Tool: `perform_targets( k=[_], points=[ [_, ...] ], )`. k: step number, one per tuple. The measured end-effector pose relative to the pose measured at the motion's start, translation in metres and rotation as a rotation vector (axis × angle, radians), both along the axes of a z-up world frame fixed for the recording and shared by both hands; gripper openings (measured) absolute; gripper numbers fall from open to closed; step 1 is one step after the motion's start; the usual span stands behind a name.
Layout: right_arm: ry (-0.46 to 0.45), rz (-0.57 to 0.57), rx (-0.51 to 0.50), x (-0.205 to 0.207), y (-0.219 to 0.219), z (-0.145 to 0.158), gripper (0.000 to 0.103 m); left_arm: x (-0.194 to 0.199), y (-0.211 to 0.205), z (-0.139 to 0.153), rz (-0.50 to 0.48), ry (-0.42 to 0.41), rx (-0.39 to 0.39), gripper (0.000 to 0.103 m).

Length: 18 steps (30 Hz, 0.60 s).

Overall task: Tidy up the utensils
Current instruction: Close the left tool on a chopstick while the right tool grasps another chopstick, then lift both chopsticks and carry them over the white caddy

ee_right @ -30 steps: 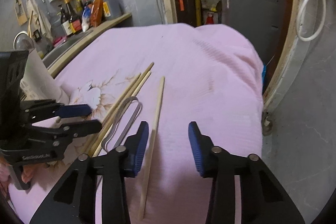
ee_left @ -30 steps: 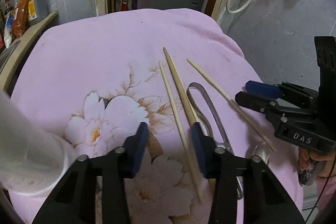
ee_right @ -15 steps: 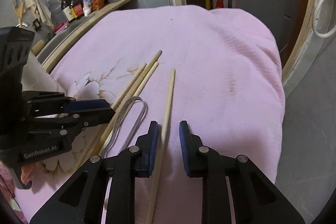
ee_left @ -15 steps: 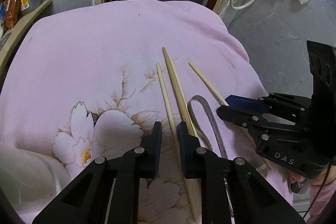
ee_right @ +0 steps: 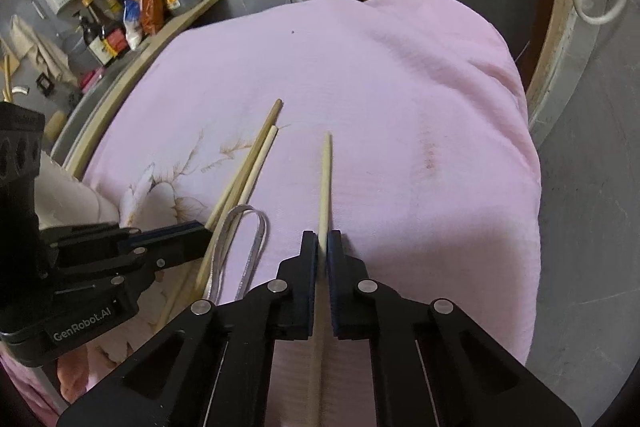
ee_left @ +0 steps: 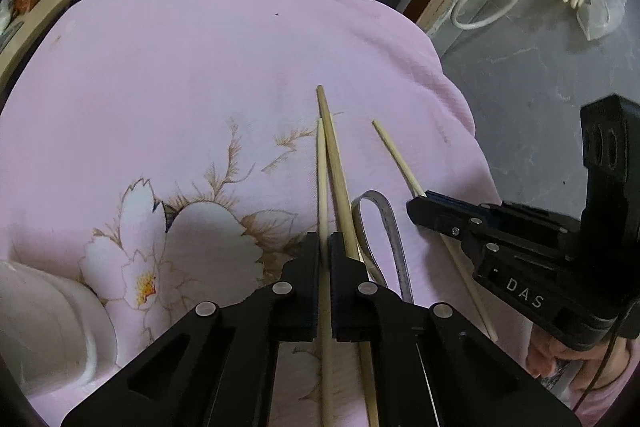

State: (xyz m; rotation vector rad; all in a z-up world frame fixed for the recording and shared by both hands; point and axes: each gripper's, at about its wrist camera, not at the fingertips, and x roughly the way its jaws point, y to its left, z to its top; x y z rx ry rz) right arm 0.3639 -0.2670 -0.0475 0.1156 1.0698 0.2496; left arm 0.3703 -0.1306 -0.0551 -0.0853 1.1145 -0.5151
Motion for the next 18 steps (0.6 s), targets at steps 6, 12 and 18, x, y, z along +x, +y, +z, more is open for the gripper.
perform_targets(
  k=[6, 12, 18],
  points=[
    [-0.09, -0.028, 0.06, -0.014, -0.004, 0.007, 0.003, -0.016, 0.004, 0.014, -0.013, -0.111, -0.013, 0.002],
    [-0.128, -0.022, 0.046, -0.018, 0.003, 0.009, 0.003, -0.03, 0.014, 0.028, 0.001, -0.184, -0.052, 0.002],
    [-0.267, -0.036, 0.084, -0.037, 0.002, 0.027, 0.003, -0.041, 0.022, 0.039, 0.03, -0.278, -0.106, 0.002]
  ],
)
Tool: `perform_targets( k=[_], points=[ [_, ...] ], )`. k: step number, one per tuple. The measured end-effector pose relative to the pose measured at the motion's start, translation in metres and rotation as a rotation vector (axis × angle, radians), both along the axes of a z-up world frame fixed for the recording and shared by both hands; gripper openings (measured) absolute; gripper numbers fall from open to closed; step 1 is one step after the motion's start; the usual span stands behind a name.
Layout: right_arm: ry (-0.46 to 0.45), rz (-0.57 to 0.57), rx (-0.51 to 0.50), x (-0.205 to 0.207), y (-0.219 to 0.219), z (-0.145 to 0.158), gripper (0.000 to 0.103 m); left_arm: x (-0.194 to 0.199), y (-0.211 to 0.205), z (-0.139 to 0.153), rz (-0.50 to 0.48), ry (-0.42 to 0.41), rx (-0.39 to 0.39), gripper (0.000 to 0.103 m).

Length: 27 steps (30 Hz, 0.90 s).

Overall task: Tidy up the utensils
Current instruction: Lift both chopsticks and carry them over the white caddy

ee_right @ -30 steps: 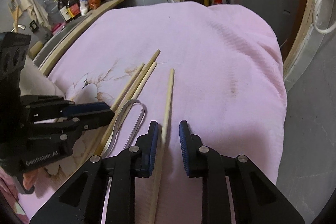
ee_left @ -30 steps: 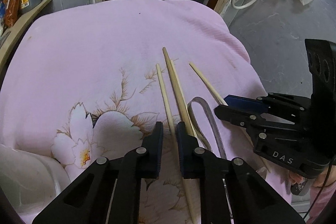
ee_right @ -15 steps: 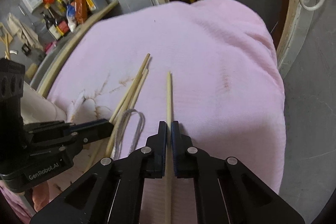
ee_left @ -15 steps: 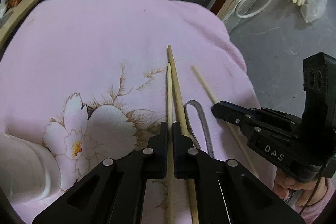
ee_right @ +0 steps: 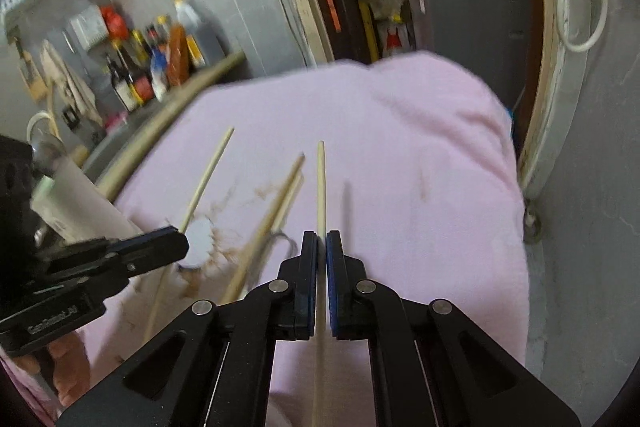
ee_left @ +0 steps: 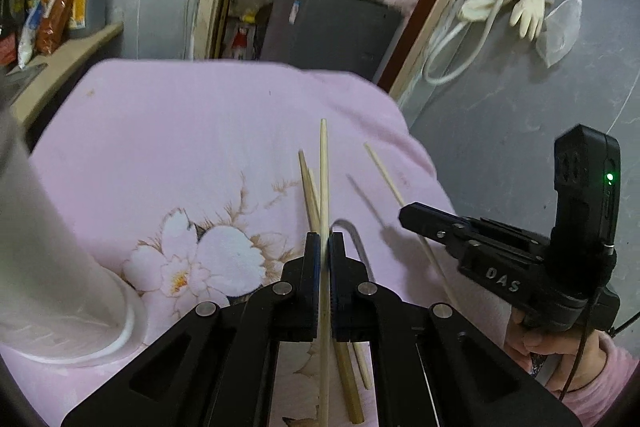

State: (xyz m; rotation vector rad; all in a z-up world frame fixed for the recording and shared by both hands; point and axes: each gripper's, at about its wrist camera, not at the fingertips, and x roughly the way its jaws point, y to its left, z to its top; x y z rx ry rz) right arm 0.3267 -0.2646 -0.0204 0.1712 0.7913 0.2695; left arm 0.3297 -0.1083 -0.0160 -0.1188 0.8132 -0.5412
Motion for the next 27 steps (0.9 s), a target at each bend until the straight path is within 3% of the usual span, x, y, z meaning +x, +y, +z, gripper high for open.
perform_targets(
  k=[8, 16, 23, 27],
  points=[
    [-0.345, -0.041, 0.025, -0.049, 0.012, 0.026, 0.003, -0.034, 0.012, 0.021, 0.047, -0.253, -0.096, 0.002],
    [-0.62, -0.05, 0.04, -0.08, 0.038, 0.063, 0.003, -0.065, 0.035, 0.052, 0.154, -0.479, -0.17, 0.002],
    [-0.848, -0.006, 0.065, -0.1, 0.084, 0.098, 0.003, -0.082, 0.08, 0.08, 0.249, -0.619, -0.208, 0.002],
    [-0.914, 0.031, 0.104, -0.101, 0.11, 0.109, 0.003, -0.085, 0.109, 0.093, 0.303, -0.672, -0.22, 0.002]
  ],
)
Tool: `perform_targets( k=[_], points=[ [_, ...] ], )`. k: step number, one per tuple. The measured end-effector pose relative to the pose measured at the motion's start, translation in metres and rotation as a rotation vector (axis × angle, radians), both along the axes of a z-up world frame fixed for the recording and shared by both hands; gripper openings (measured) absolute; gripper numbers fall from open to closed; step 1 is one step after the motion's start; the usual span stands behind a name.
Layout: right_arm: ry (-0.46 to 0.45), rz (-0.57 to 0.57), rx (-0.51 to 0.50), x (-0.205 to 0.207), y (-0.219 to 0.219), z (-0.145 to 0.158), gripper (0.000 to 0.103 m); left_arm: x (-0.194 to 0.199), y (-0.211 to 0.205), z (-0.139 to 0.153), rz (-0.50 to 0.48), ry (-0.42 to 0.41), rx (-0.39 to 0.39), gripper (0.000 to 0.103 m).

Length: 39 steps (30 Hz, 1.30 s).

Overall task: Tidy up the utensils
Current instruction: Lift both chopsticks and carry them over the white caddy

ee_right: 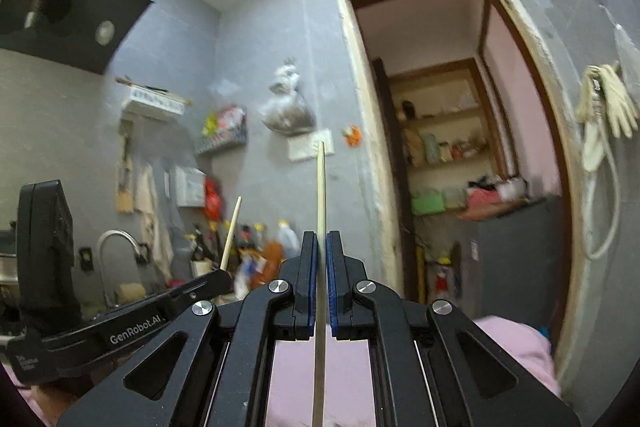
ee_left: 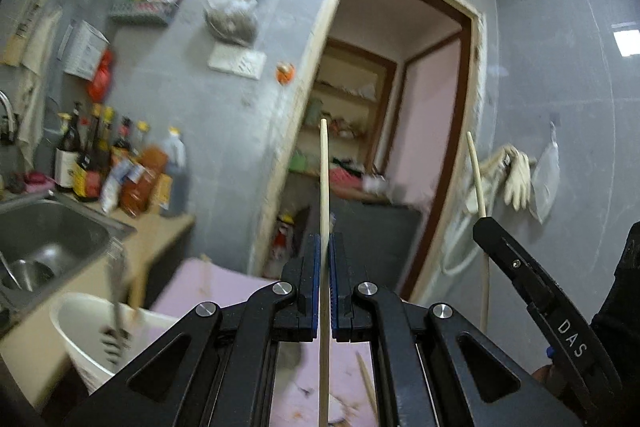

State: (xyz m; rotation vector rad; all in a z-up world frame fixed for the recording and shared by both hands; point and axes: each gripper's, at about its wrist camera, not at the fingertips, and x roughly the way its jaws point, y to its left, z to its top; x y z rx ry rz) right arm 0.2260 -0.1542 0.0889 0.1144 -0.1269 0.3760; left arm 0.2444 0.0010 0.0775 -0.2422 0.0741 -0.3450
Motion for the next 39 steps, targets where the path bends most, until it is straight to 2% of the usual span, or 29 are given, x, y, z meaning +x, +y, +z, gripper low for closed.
perform_targets(
  k=[9, 13, 17, 28, 34, 39],
  points=[
    [-0.049, 0.07, 0.098, 0.031, 0.054, 0.003, 0.003, 0.004, 0.084, 0.011, 0.159, -0.055, -0.077, 0.002],
    [-0.056, 0.068, 0.117, 0.041, 0.068, -0.007, 0.003, 0.014, 0.122, 0.004, 0.213, -0.053, -0.155, 0.002],
    [-0.051, 0.063, 0.124, 0.05, 0.076, -0.017, 0.003, 0.021, 0.144, -0.007, 0.264, -0.047, -0.202, 0.002],
    [-0.014, 0.042, 0.124, 0.066, 0.085, -0.038, 0.003, 0.032, 0.144, -0.033, 0.329, -0.025, -0.181, 0.002],
    [0.0, 0.034, 0.116, 0.069, 0.088, -0.045, 0.003, 0.032, 0.138, -0.042, 0.332, -0.019, -0.151, 0.002],
    [-0.002, 0.034, 0.071, 0.067, 0.096, -0.05, 0.003, 0.033, 0.135, -0.049, 0.321, -0.003, -0.135, 0.002]
  ],
)
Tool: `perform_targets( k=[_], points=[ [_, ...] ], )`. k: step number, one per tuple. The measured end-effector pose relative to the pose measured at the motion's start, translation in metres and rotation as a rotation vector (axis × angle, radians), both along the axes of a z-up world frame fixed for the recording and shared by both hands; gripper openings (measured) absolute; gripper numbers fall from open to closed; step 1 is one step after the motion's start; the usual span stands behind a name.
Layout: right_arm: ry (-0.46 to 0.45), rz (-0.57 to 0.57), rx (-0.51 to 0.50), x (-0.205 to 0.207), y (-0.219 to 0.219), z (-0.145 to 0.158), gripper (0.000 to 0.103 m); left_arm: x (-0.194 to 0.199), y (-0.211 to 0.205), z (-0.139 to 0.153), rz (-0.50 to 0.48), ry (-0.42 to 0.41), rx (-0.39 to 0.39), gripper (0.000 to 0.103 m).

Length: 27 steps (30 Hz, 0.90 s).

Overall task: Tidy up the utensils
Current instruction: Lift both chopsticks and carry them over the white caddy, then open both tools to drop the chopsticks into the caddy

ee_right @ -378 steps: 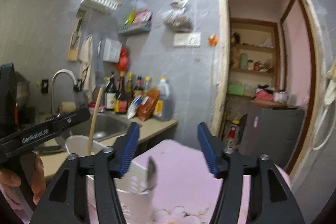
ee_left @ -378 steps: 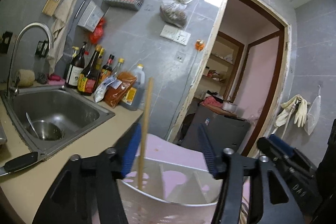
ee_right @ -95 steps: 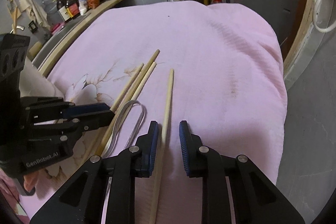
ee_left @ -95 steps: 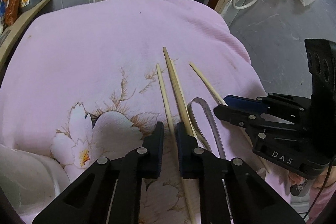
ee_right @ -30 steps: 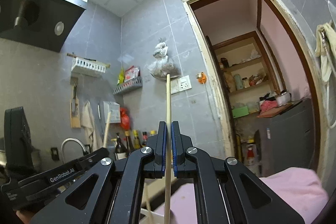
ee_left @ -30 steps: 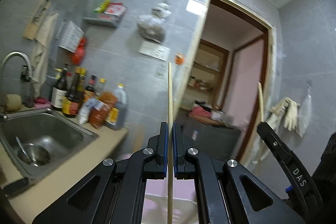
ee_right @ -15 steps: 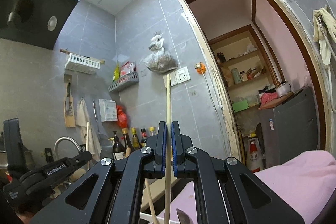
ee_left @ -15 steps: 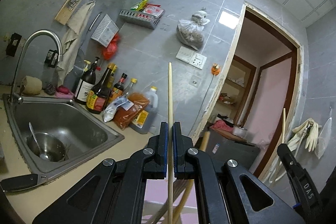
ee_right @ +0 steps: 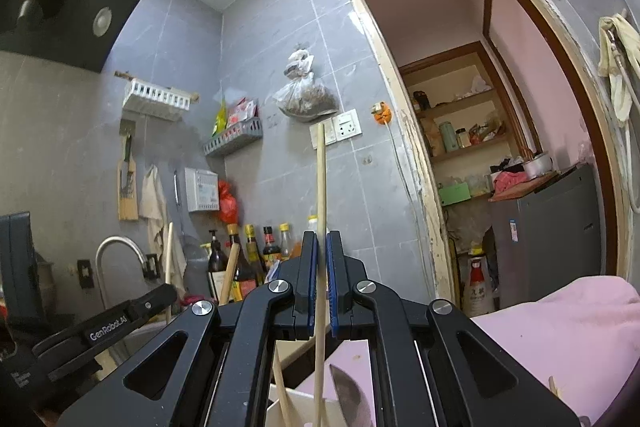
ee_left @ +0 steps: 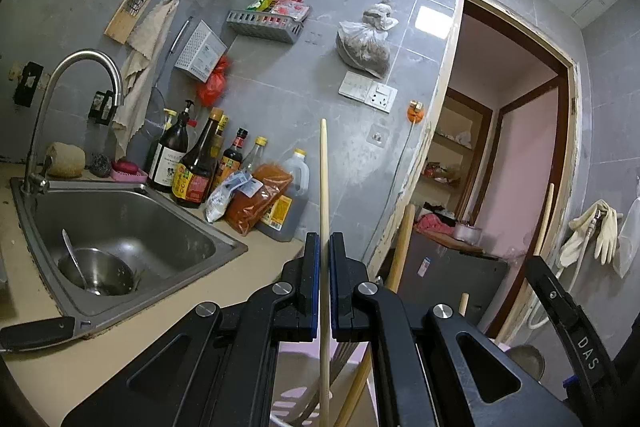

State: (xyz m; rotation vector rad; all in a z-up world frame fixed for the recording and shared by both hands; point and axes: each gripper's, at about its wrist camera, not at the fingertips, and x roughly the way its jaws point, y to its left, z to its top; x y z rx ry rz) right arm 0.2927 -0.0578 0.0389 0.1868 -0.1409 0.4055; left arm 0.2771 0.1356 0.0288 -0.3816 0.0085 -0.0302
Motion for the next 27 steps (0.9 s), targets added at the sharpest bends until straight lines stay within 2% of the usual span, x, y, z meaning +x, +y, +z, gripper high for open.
perform_targets(
  k=[14, 24, 27],
  points=[
    [0.012, 0.006, -0.09, -0.006, 0.013, -0.01, 0.004, -0.005, -0.007, -0.013, -0.039, 0.046, 0.046, 0.003],
    [0.008, 0.003, -0.092, -0.01, 0.014, -0.01, 0.005, -0.011, -0.002, -0.01, -0.057, 0.04, 0.015, 0.003],
    [0.004, -0.001, -0.089, -0.012, 0.013, -0.008, 0.007, -0.014, -0.003, -0.006, -0.067, 0.032, 0.012, 0.007]
  ],
)
